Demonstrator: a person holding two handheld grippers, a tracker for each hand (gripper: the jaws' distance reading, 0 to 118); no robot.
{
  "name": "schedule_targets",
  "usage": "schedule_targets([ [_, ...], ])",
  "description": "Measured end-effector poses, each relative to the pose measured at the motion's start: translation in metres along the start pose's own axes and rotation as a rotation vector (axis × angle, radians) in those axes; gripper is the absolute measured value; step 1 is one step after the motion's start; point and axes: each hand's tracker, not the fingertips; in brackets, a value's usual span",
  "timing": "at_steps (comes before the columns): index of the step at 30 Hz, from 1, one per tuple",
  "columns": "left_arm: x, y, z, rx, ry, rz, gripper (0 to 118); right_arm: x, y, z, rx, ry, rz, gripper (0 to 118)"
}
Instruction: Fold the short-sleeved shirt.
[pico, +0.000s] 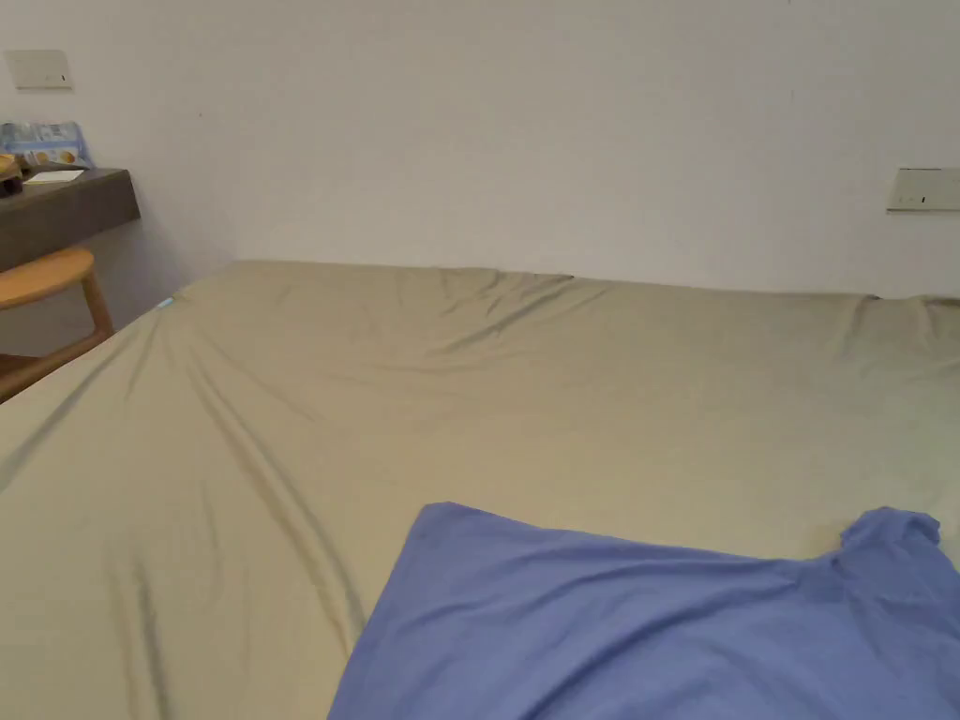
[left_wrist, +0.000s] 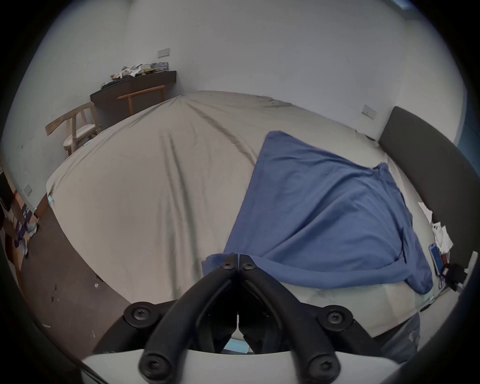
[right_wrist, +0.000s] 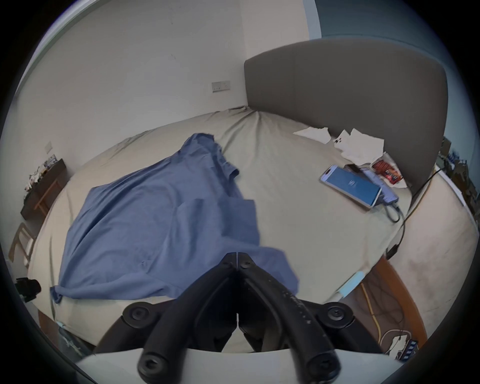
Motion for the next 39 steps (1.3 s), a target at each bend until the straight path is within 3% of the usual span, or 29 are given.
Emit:
schedule_targets([
  [3, -0.008, -0.004, -0.008, -0.027, 0.030, 0.023, 0, -0.008, -0.008, -0.004, -0.028, 0.020, 0.000, 1],
  [4, -0.011, -0.005, -0.011, -0.027, 0.041, 0.035, 5, -0.008, -0.009, -0.005, -0.038, 0.028, -0.003, 1],
  [5, -0.014, -0.006, -0.012, -0.022, 0.046, 0.040, 22, -0.009, -0.012, -0.006, -0.049, 0.040, -0.006, 1],
  [6, -0.018, -0.006, -0.015, -0.026, 0.041, 0.036, 64, -0.009, -0.012, -0.007, -0.057, 0.050, -0.010, 1],
  [7, -0.020, -0.006, -0.020, -0.043, 0.030, 0.023, 90, -0.009, -0.012, -0.007, -0.064, 0.058, -0.012, 1],
  [8, -0.022, -0.006, -0.025, -0.057, 0.011, 0.015, 102, -0.009, -0.012, -0.009, -0.068, 0.059, -0.014, 1],
  [12, -0.023, -0.004, -0.045, -0.050, -0.019, 0.017, 76, -0.009, -0.007, -0.010, -0.063, 0.057, -0.012, 1],
  [17, -0.015, -0.011, -0.061, -0.120, -0.023, 0.024, 57, -0.005, -0.005, -0.010, -0.056, 0.051, -0.017, 1],
  [20, -0.006, -0.019, -0.057, -0.137, -0.044, 0.015, 9, 0.000, -0.007, -0.011, -0.065, 0.028, -0.021, 1],
  [24, 0.000, -0.016, -0.042, -0.131, -0.106, 0.002, 4, 0.010, -0.011, -0.014, -0.088, -0.027, -0.018, 1],
  [29, -0.001, -0.007, -0.040, -0.110, -0.069, 0.010, 4, 0.020, -0.018, -0.023, -0.082, -0.094, 0.025, 3],
  [30, -0.002, -0.006, -0.040, -0.109, -0.065, 0.014, 4, 0.023, -0.019, -0.025, -0.078, -0.096, 0.024, 18],
  [33, -0.006, -0.006, -0.041, -0.111, -0.050, 0.024, 4, 0.035, -0.023, -0.033, -0.071, -0.071, -0.009, 92],
  [36, -0.007, -0.006, -0.040, -0.109, -0.045, 0.028, 4, 0.040, -0.024, -0.044, -0.070, -0.052, -0.043, 93],
  [39, -0.007, -0.007, -0.039, -0.109, -0.041, 0.030, 4, 0.041, -0.024, -0.057, -0.109, -0.077, 0.006, 91],
])
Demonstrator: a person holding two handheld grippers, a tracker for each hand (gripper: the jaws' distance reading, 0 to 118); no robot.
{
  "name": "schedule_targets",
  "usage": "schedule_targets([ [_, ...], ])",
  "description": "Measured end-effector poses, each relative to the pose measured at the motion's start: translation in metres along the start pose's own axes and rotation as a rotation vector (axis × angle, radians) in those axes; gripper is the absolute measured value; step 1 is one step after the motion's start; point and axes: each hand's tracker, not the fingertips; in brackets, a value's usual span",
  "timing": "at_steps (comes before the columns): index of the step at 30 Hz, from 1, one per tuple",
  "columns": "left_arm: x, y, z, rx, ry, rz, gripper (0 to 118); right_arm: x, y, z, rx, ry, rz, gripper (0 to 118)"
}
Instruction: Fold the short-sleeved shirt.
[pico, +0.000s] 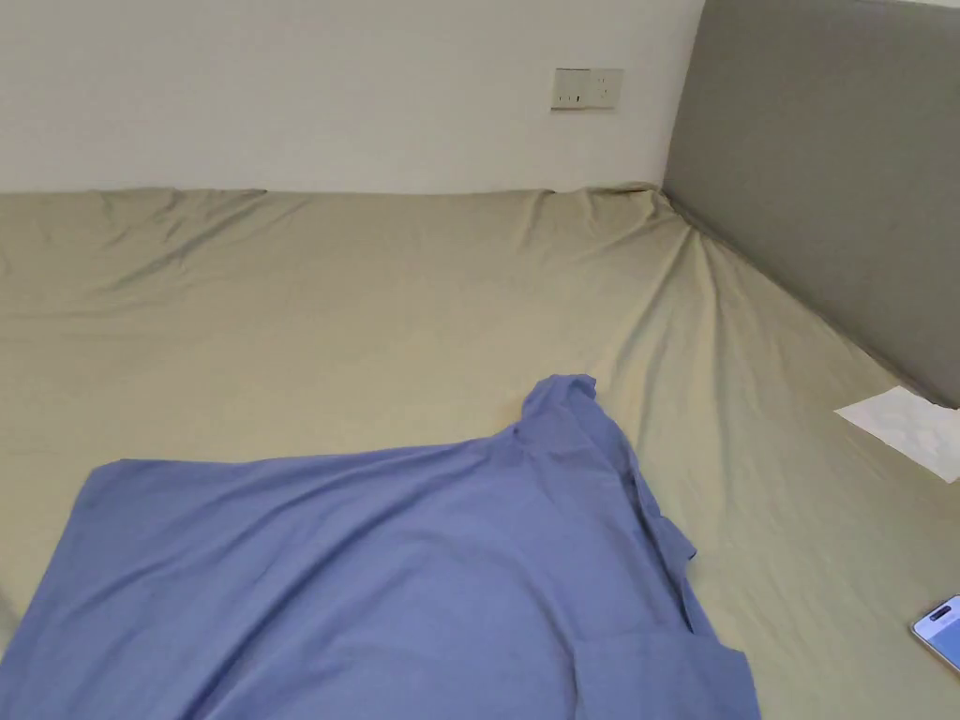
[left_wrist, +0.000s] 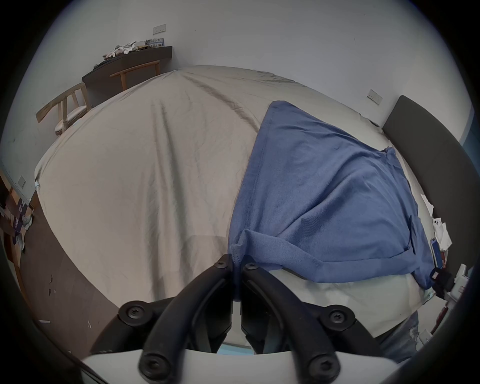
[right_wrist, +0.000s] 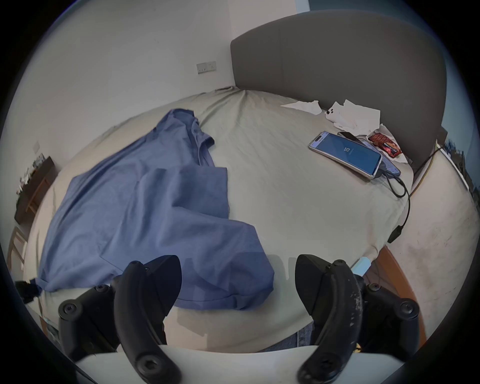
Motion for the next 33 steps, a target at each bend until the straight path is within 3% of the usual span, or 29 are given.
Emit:
schedule_targets([
  [2, 0.000, 0.000, 0.000, -0.002, 0.002, 0.011, 4, -0.003, 0.000, -0.006, -0.046, -0.011, 0.059, 69],
  [3, 0.000, 0.000, 0.000, -0.002, 0.002, 0.016, 4, -0.005, -0.002, -0.008, -0.068, -0.006, 0.072, 41],
  [4, 0.000, 0.000, 0.000, -0.003, 0.001, 0.017, 4, -0.006, -0.003, -0.009, -0.085, 0.029, 0.065, 26],
  [5, 0.000, 0.000, 0.000, -0.003, 0.001, 0.019, 4, -0.007, -0.005, -0.009, -0.093, 0.078, 0.031, 20],
  [8, 0.000, 0.000, 0.003, 0.000, -0.002, 0.017, 4, -0.011, -0.005, -0.004, -0.070, 0.039, 0.062, 17],
  [13, -0.003, 0.006, 0.018, 0.032, -0.024, 0.044, 4, -0.009, 0.008, 0.017, -0.075, 0.049, 0.050, 13],
  [19, -0.010, 0.058, 0.021, 0.107, -0.046, 0.021, 4, -0.020, 0.058, 0.027, 0.031, 0.057, 0.108, 13],
  [27, 0.028, 0.148, -0.016, 0.192, -0.062, -0.068, 4, -0.052, 0.144, -0.017, 0.111, 0.081, 0.098, 13],
  [33, 0.060, 0.196, -0.071, 0.189, -0.020, -0.115, 4, -0.085, 0.192, -0.064, 0.143, 0.054, 0.202, 13],
])
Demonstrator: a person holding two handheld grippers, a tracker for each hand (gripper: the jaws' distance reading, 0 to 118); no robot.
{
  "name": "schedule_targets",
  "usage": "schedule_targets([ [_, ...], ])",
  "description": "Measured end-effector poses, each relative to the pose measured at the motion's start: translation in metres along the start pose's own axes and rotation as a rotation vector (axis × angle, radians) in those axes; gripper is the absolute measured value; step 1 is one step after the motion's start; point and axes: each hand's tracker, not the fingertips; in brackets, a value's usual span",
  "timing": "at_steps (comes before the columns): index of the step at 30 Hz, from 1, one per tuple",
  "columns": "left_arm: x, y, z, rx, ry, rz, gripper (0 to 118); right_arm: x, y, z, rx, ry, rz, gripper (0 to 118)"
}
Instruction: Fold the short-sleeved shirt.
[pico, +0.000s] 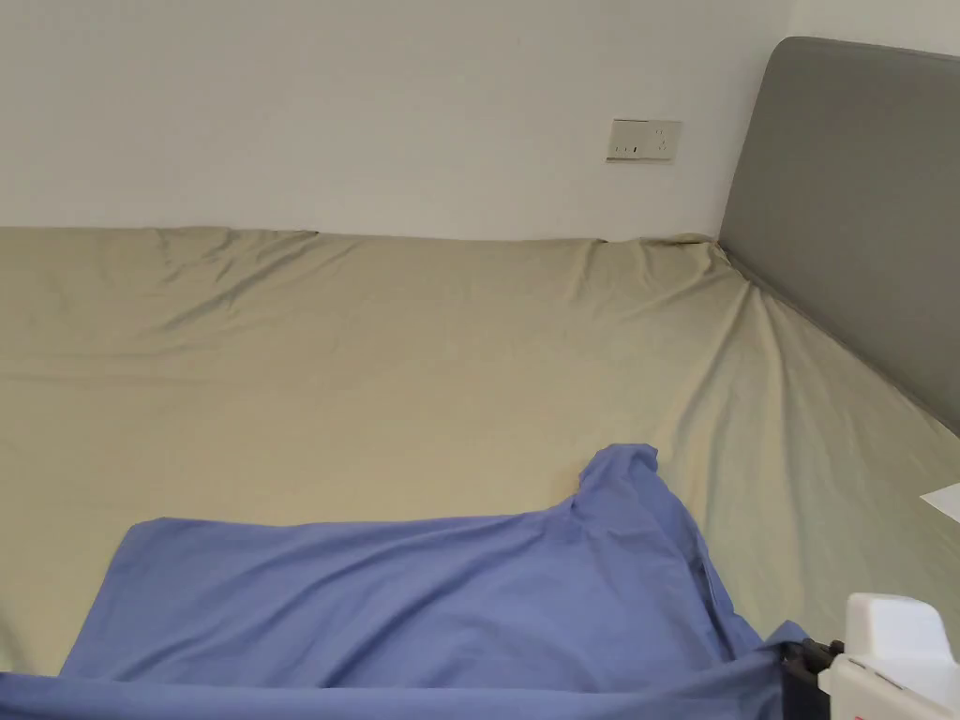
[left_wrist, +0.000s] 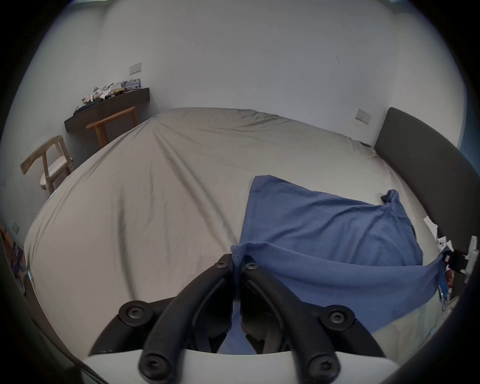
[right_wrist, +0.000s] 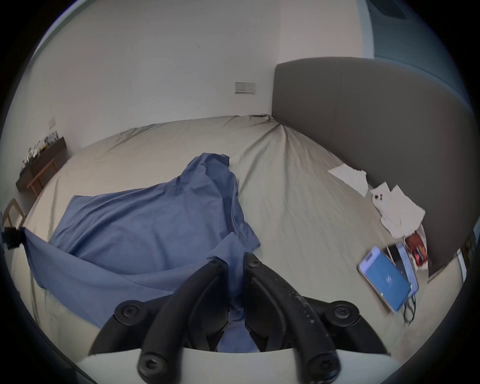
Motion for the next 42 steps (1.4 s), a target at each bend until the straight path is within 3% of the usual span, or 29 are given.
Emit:
schedule_targets([
  [9, 0.016, 0.002, -0.070, -0.086, 0.074, -0.027, 4, -0.018, 0.008, -0.081, -0.101, -0.035, 0.036, 13],
  [14, 0.012, -0.013, -0.090, -0.145, 0.083, -0.032, 4, -0.019, -0.001, -0.111, -0.154, -0.045, 0.015, 14],
  [16, 0.003, -0.019, -0.098, -0.166, 0.074, -0.017, 5, -0.017, -0.008, -0.120, -0.162, -0.059, 0.012, 37],
  [17, 0.000, -0.021, -0.096, -0.156, 0.071, -0.009, 14, -0.015, -0.011, -0.122, -0.157, -0.068, 0.010, 55],
  [18, -0.002, -0.022, -0.093, -0.145, 0.070, -0.003, 43, -0.011, -0.012, -0.117, -0.132, -0.073, -0.005, 76],
  [19, -0.005, -0.023, -0.088, -0.138, 0.075, -0.011, 72, -0.004, -0.015, -0.106, -0.081, -0.075, -0.041, 83],
  [20, -0.008, -0.023, -0.078, -0.132, 0.080, -0.021, 94, 0.004, -0.018, -0.089, -0.012, -0.063, -0.095, 84],
  [21, -0.012, -0.024, -0.067, -0.115, 0.073, -0.032, 103, 0.010, -0.021, -0.074, 0.044, -0.049, -0.141, 84],
  [23, -0.017, -0.027, -0.033, -0.041, 0.037, -0.050, 95, 0.025, -0.032, -0.041, 0.109, -0.040, -0.209, 84],
  [25, -0.015, -0.037, -0.003, -0.004, 0.054, -0.062, 82, 0.033, -0.043, -0.009, 0.111, -0.034, -0.210, 83],
  [26, -0.014, -0.046, 0.011, 0.037, 0.067, -0.060, 70, 0.036, -0.053, 0.006, 0.111, -0.022, -0.204, 83],
  [27, -0.014, -0.053, 0.021, 0.061, 0.069, -0.064, 48, 0.037, -0.062, 0.019, 0.109, -0.009, -0.197, 84],
  [29, -0.007, -0.072, 0.037, 0.048, 0.061, -0.083, 27, 0.031, -0.081, 0.044, 0.076, 0.015, -0.169, 79],
  [31, -0.003, -0.087, 0.045, 0.024, 0.055, -0.094, 14, 0.026, -0.100, 0.065, 0.063, 0.026, -0.144, 43],
  [32, 0.000, -0.095, 0.048, 0.010, 0.040, -0.088, 7, 0.022, -0.111, 0.074, 0.068, 0.019, -0.128, 14],
  [33, 0.000, -0.102, 0.049, 0.003, 0.029, -0.073, 7, 0.016, -0.116, 0.079, 0.061, -0.012, -0.122, 4],
  [34, 0.000, -0.110, 0.051, 0.008, 0.029, -0.044, 5, 0.012, -0.125, 0.085, 0.034, -0.057, -0.145, 2],
  [37, -0.001, -0.123, 0.051, -0.040, 0.014, -0.009, 0, 0.009, -0.142, 0.095, -0.004, 0.015, -0.191, 1],
  [42, -0.008, -0.124, 0.039, -0.065, -0.004, 0.001, 0, 0.005, -0.149, 0.093, -0.043, 0.041, -0.277, 1],
])
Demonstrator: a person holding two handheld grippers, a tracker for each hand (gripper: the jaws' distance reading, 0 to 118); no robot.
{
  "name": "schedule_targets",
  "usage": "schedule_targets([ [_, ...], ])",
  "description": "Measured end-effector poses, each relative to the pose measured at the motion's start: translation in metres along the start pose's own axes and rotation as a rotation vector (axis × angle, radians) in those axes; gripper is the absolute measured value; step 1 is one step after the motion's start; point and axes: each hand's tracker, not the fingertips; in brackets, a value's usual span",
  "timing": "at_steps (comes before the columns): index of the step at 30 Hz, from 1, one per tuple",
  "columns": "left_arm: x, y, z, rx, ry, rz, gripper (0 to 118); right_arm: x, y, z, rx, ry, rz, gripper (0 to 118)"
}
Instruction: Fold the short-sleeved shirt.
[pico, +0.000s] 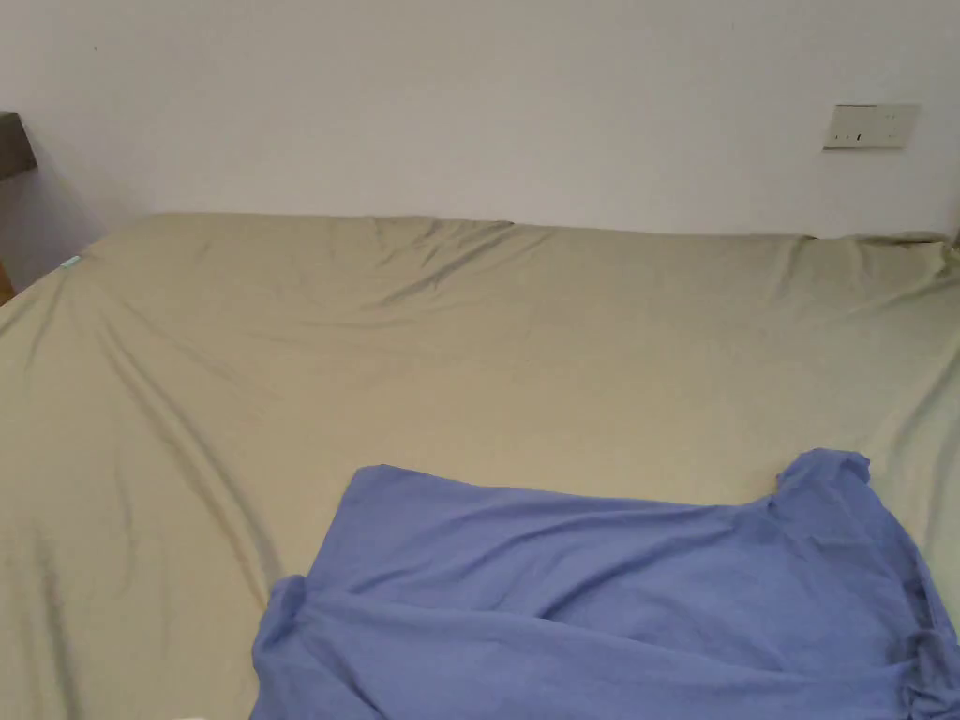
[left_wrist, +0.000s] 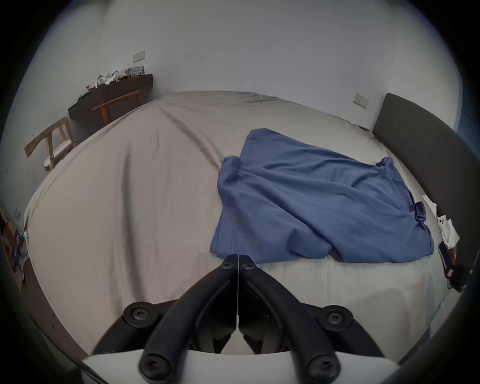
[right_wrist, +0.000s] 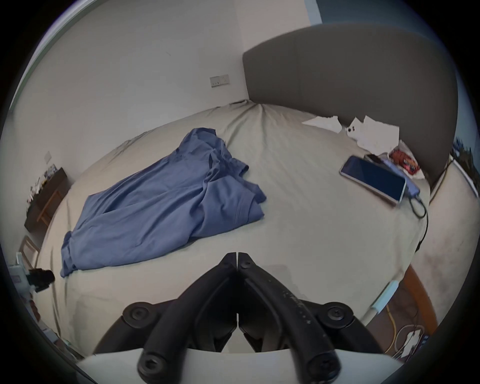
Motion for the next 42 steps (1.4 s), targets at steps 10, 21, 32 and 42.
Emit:
schedule_targets([
  [10, -0.007, 0.010, -0.052, -0.021, 0.013, -0.082, 57, -0.027, 0.018, -0.001, 0.028, 0.064, 0.042, 2],
  [21, 0.004, 0.003, -0.041, -0.043, -0.031, -0.103, 6, -0.030, 0.015, -0.014, -0.034, 0.039, 0.083, 2],
  [32, -0.014, 0.022, -0.022, -0.018, -0.060, 0.017, 6, 0.006, 0.038, -0.069, -0.031, -0.066, 0.089, 90],
  [42, -0.004, 0.025, -0.029, -0.049, -0.016, 0.000, 6, 0.019, 0.044, -0.115, -0.074, -0.070, 0.032, 79],
])
